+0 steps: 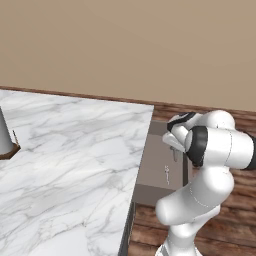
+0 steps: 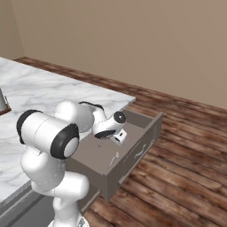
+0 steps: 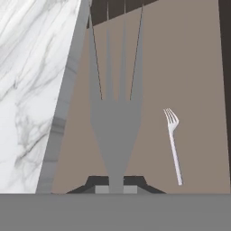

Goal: Organize the utensils by type. Pick up the wooden spoons from the counter and place them in the open cabinet. Then pick up the metallic utensils from the counter and place them in the open drawer.

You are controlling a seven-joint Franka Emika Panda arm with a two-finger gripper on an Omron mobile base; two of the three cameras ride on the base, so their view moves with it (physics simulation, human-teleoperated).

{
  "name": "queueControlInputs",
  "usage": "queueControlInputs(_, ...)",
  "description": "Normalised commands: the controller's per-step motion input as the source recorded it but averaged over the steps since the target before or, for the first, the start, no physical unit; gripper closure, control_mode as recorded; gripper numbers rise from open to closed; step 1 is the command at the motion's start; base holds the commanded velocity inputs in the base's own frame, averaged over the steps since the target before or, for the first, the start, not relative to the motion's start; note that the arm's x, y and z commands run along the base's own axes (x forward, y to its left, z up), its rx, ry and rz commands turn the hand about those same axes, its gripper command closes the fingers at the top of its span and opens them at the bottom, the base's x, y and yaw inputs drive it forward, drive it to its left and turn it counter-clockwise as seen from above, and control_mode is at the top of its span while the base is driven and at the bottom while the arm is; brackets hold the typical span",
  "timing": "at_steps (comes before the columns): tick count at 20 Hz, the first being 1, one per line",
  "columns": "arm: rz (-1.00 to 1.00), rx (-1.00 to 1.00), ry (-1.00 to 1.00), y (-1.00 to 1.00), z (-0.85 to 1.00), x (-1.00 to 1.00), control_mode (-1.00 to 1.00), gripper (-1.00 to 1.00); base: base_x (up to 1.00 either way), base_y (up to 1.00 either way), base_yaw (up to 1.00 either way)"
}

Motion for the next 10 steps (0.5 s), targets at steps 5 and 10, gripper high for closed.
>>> queueControlInputs(5,0.00,-0.01,0.00,0.00,-0.13,0.00,-1.00,1.00,0.00,0.00,0.00)
queueControlInputs(10,0.00,0.00,0.00,0.00,-0.14,0.00,-1.00,1.00,0.00,0.00,0.00)
